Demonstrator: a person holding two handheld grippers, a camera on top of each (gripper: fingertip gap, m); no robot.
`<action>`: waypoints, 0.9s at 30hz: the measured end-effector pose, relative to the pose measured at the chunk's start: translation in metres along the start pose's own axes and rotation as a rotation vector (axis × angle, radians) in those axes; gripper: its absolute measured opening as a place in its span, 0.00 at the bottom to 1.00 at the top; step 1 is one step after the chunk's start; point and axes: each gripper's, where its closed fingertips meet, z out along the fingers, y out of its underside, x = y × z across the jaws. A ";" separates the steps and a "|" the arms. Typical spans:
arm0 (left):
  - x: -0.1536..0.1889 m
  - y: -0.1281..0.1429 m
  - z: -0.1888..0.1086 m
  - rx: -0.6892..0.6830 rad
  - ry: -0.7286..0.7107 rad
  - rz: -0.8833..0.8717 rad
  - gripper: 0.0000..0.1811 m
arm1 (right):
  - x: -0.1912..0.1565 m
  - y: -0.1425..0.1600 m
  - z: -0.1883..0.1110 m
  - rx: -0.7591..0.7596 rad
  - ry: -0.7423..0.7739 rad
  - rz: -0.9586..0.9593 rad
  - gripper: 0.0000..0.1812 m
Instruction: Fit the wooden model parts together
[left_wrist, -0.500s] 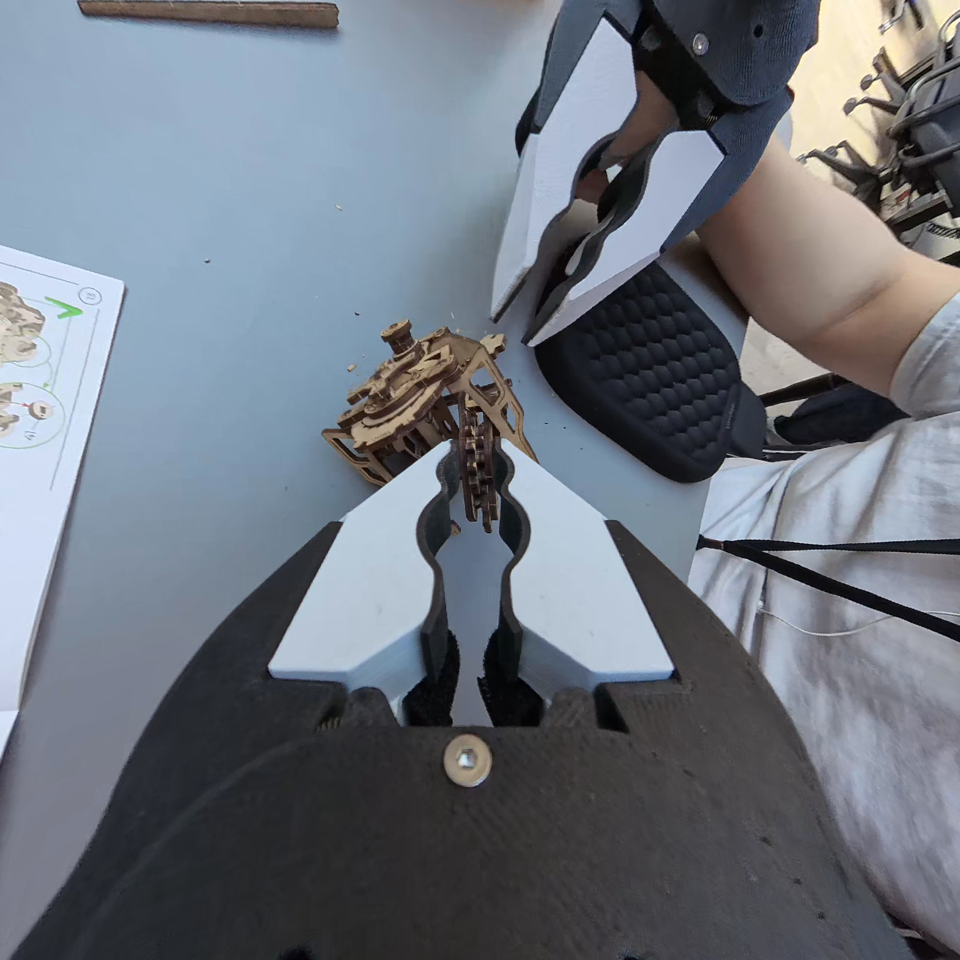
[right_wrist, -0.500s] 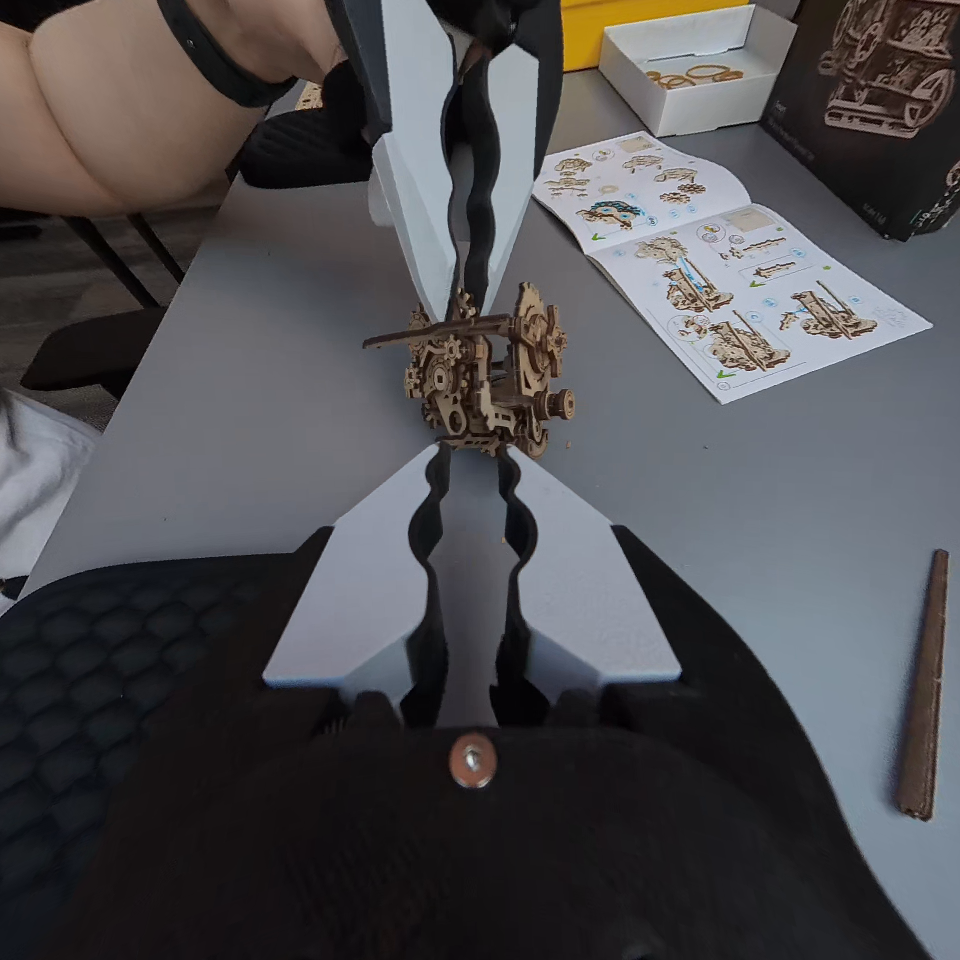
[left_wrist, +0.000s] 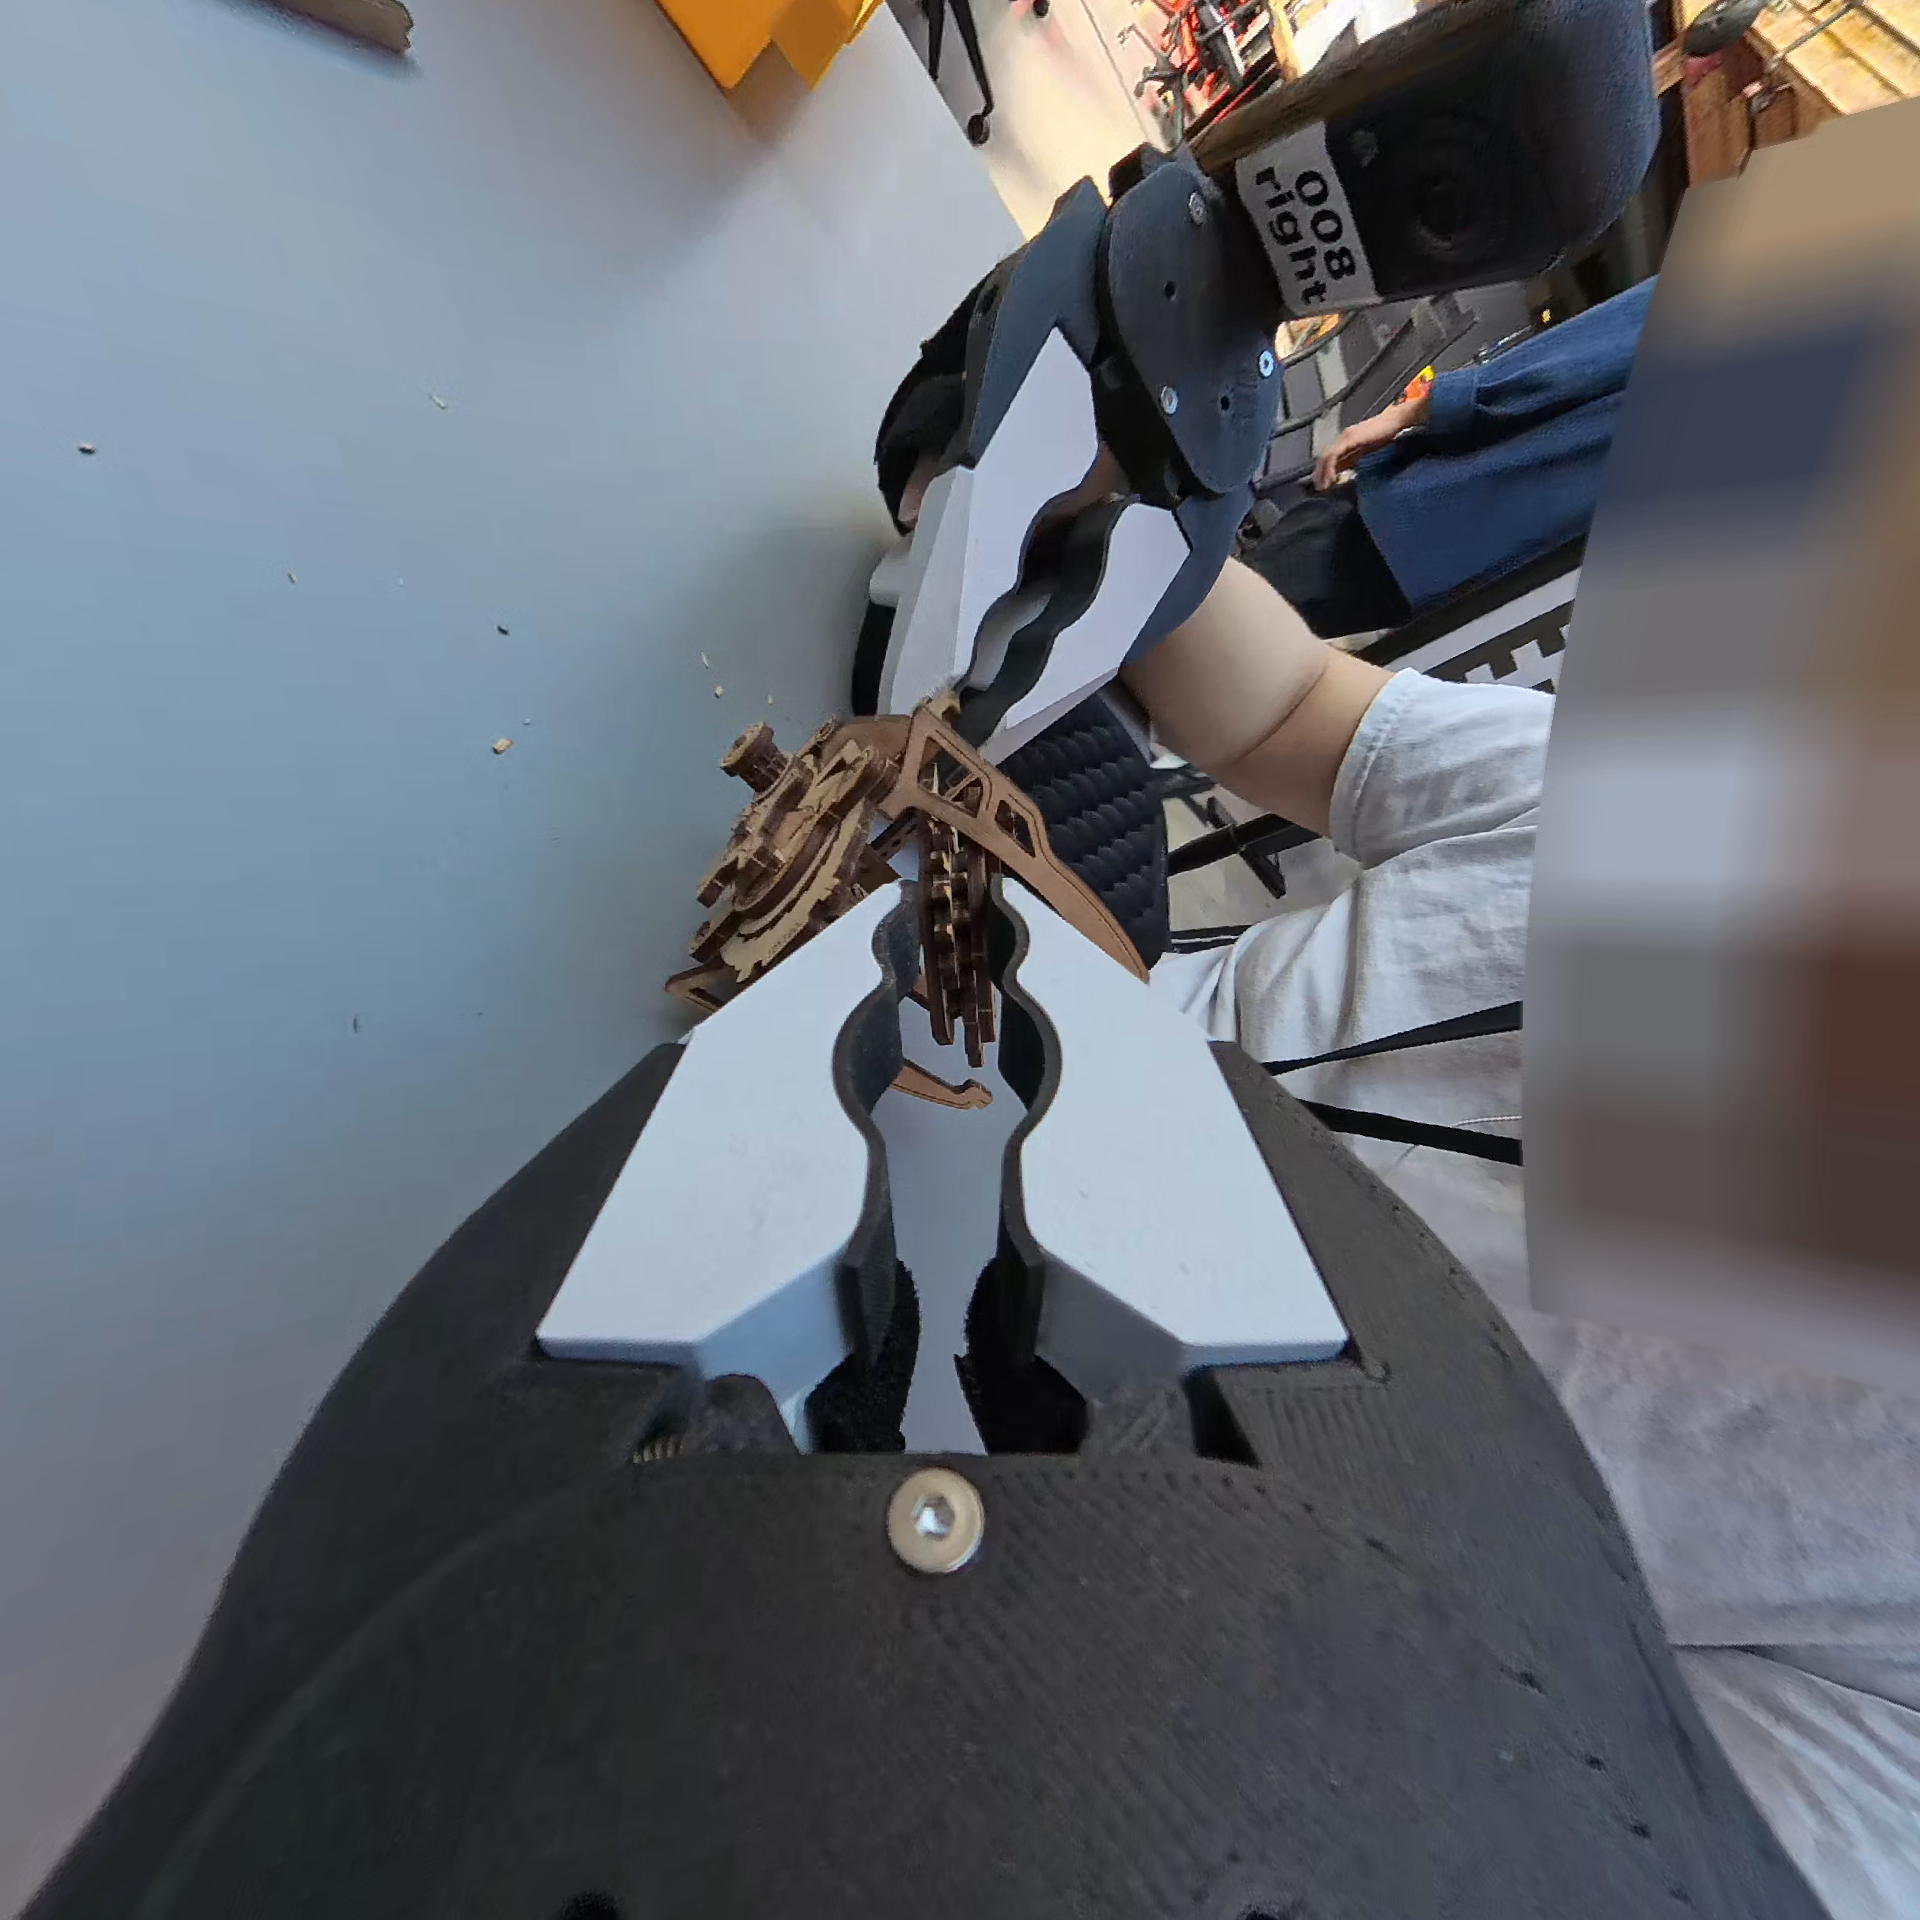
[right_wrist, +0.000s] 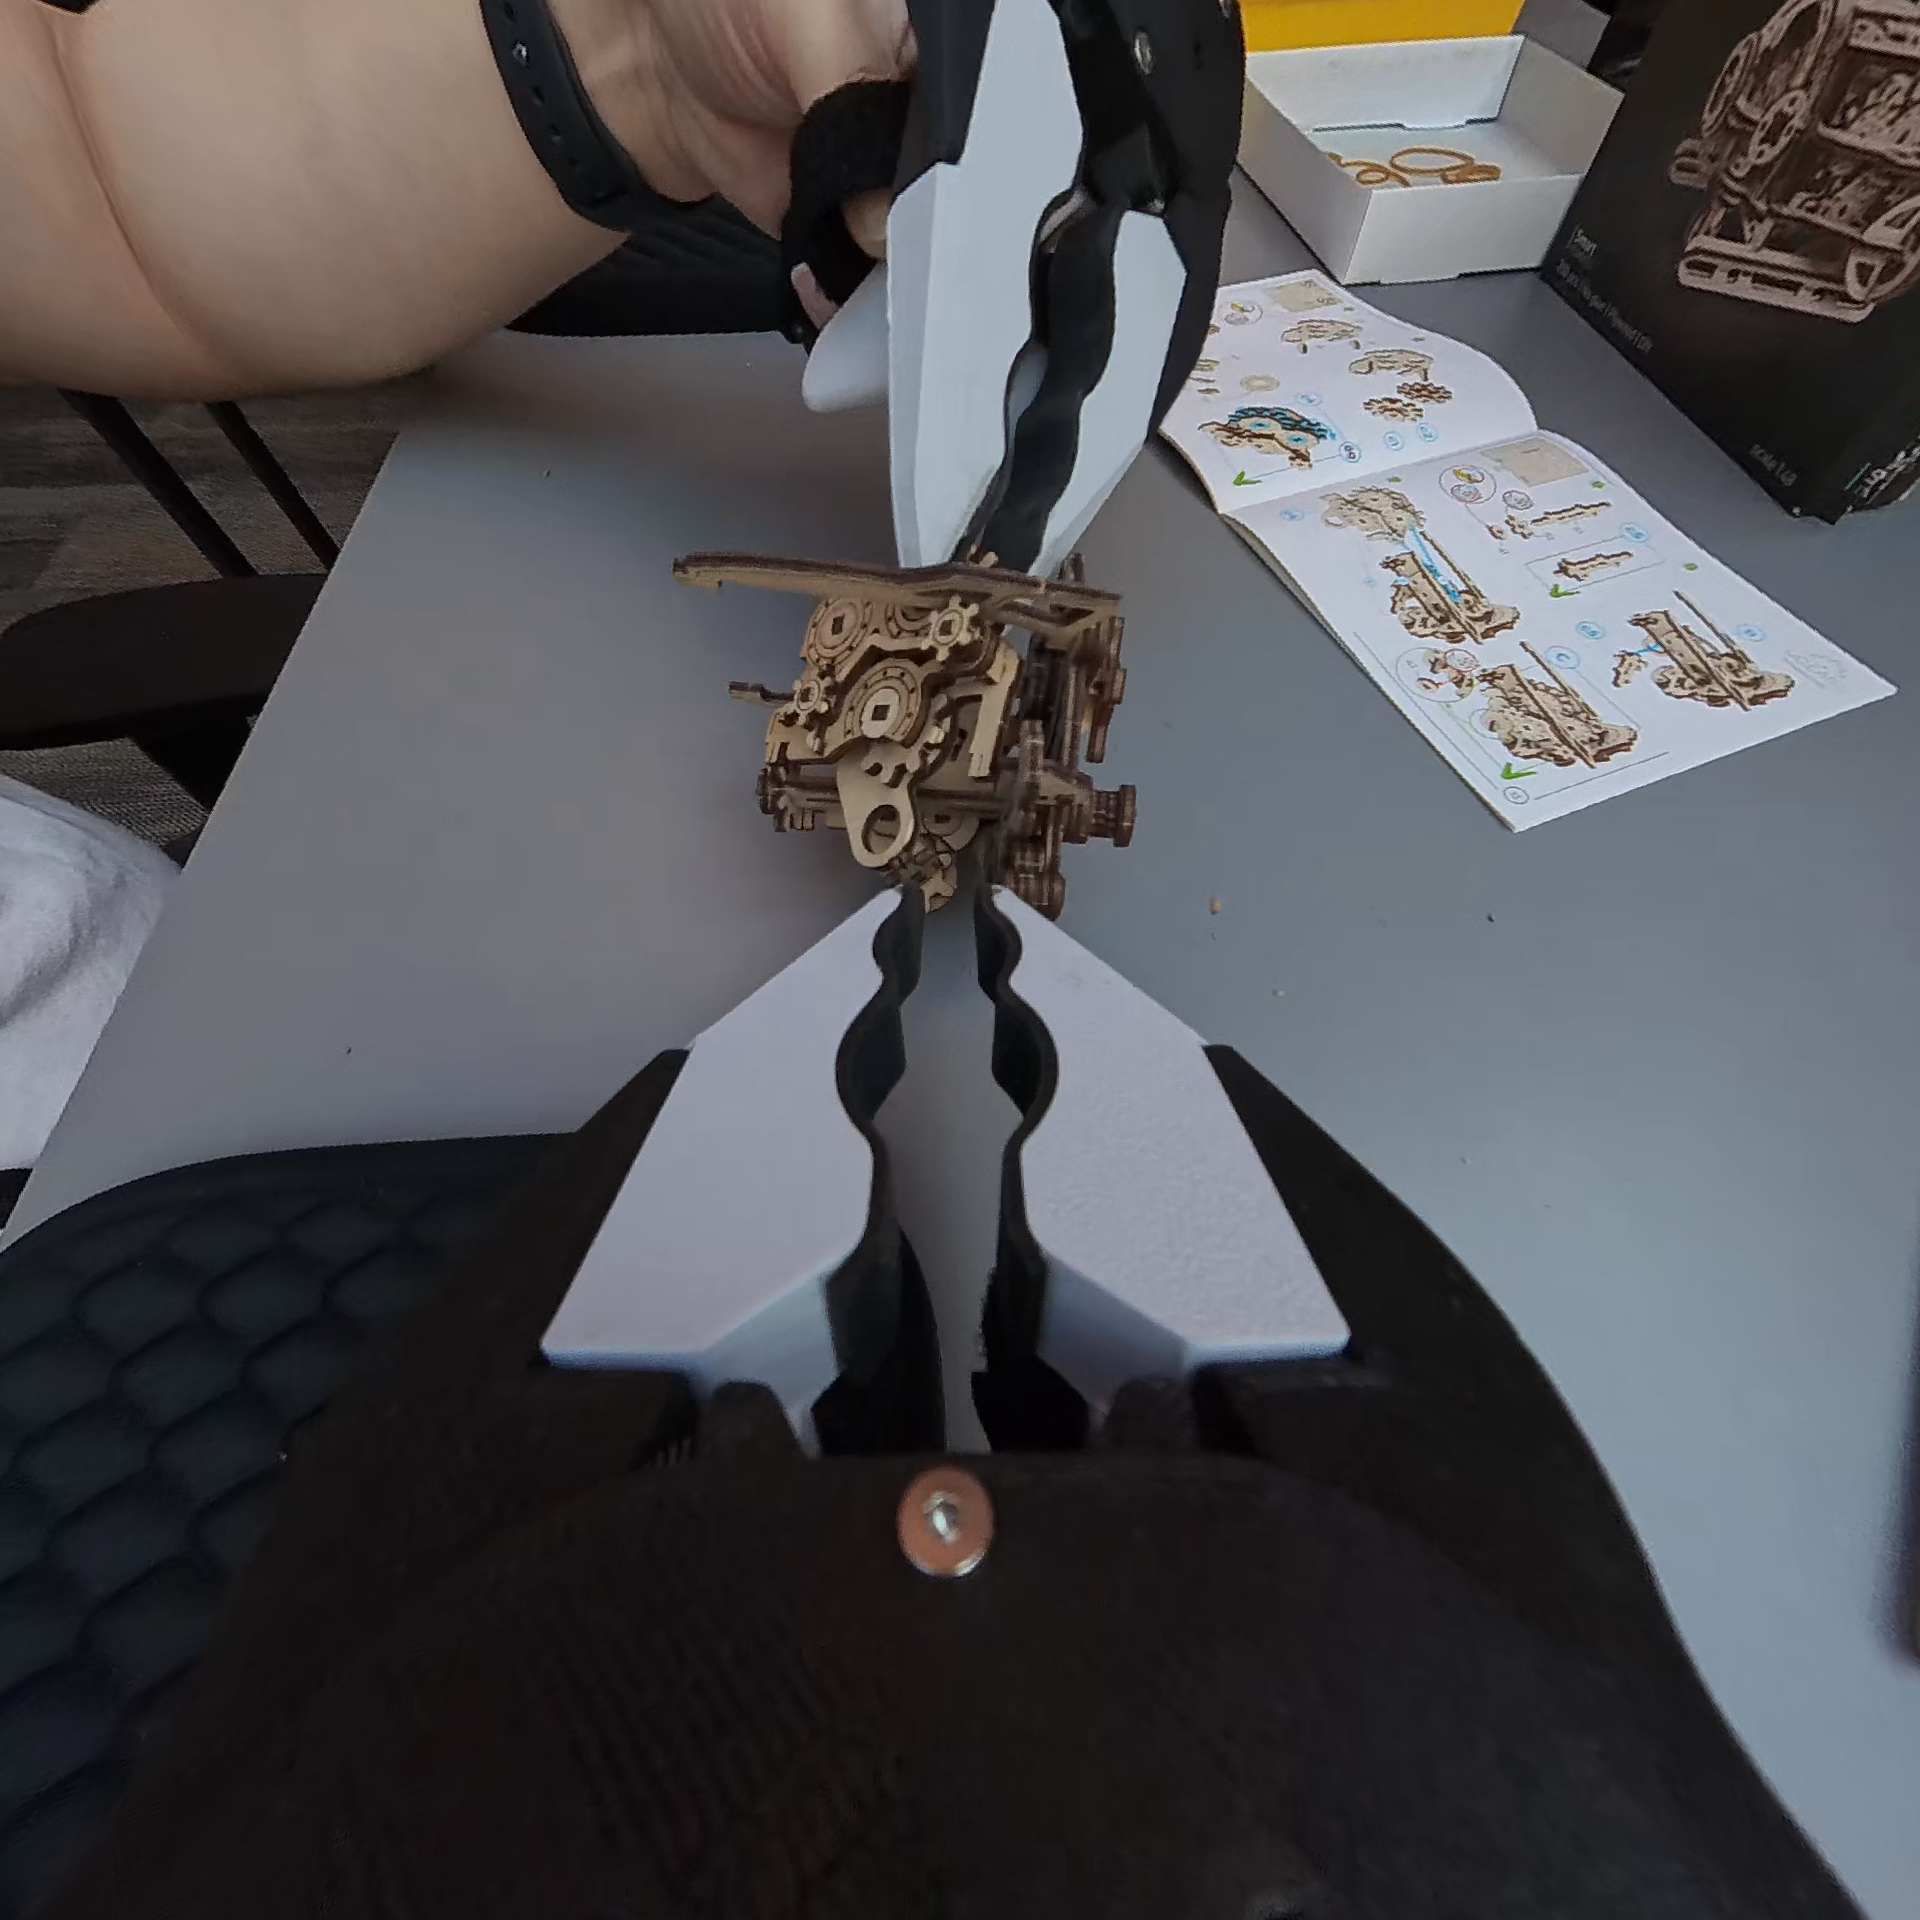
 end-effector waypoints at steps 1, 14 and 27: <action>0.002 -0.001 -0.001 0.013 0.025 -0.012 0.06 | -0.002 -0.001 0.000 0.000 -0.006 -0.015 0.05; 0.002 0.004 -0.003 0.054 0.050 -0.027 0.06 | -0.013 -0.012 -0.009 0.026 -0.034 -0.057 0.08; 0.034 0.034 0.014 -0.303 0.025 0.100 0.06 | -0.029 -0.056 -0.013 -0.102 -0.061 -0.544 0.14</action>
